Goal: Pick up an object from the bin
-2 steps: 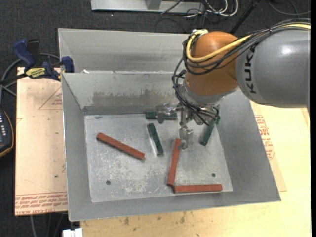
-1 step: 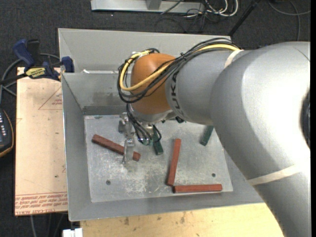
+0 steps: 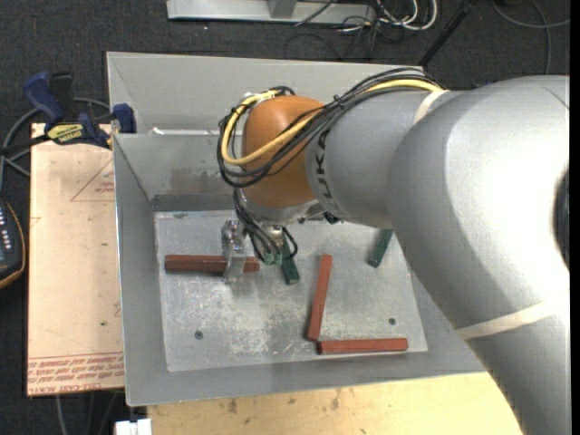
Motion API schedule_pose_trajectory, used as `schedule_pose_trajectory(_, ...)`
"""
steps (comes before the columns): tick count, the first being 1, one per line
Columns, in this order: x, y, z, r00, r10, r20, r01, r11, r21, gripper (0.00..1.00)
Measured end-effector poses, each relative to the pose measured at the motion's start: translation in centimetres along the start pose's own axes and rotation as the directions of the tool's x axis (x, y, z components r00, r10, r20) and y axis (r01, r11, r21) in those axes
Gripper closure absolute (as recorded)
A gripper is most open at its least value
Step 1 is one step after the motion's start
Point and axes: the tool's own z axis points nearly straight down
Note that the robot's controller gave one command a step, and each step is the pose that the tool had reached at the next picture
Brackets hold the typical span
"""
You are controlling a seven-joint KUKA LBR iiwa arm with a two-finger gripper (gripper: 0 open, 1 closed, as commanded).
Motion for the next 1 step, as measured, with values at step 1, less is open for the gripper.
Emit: schedule_pose_trajectory(1, -0.77, 3.42, -16.89, 0.999, -0.048, 0.009, 0.048, 0.999, -0.002, 1.00)
